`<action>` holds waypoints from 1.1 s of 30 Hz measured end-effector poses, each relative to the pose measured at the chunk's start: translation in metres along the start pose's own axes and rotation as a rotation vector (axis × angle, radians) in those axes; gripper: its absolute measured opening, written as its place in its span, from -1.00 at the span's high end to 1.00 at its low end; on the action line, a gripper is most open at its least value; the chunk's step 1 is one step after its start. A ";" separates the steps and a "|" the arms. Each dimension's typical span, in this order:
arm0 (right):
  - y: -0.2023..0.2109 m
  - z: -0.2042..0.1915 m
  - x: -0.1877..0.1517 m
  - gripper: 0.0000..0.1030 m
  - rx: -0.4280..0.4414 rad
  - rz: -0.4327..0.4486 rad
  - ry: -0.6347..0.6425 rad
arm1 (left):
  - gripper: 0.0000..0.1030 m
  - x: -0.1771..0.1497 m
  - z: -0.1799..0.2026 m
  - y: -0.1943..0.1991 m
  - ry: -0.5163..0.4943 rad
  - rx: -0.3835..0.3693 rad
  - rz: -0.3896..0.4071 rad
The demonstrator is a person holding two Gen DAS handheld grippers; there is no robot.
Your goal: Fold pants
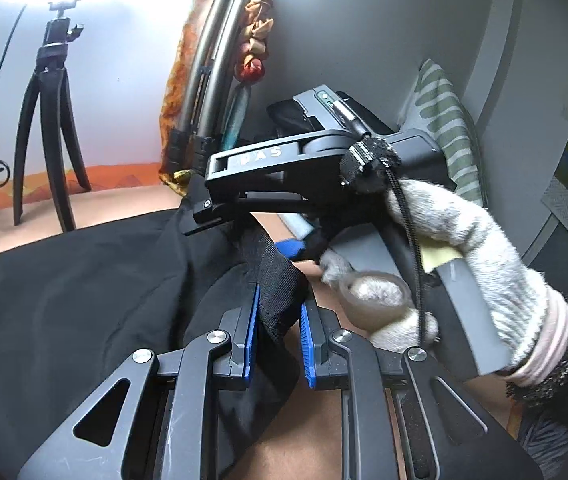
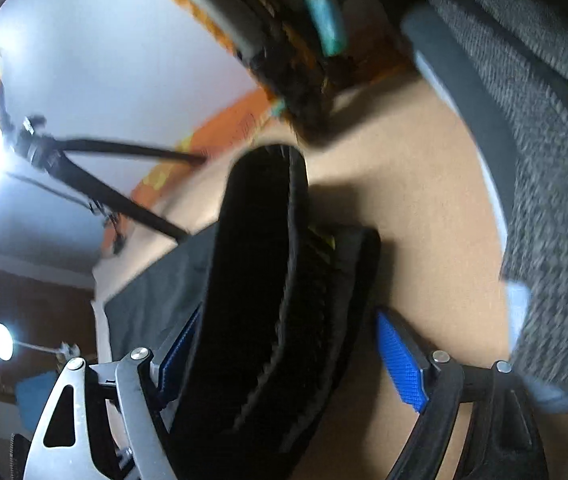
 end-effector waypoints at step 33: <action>0.028 -0.204 0.014 0.75 -0.080 0.121 0.399 | 0.68 0.003 -0.066 0.144 0.159 -0.028 0.165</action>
Point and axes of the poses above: each gripper's, at about its wrist camera, not at the fingertips, and y roughly against the way its jaws point, z to its right, x to its top, the point moved 9 cm from there along -y, roughly the way its jaws point, and after that the axes turned 15 degrees about y, right-handed, at the moved point
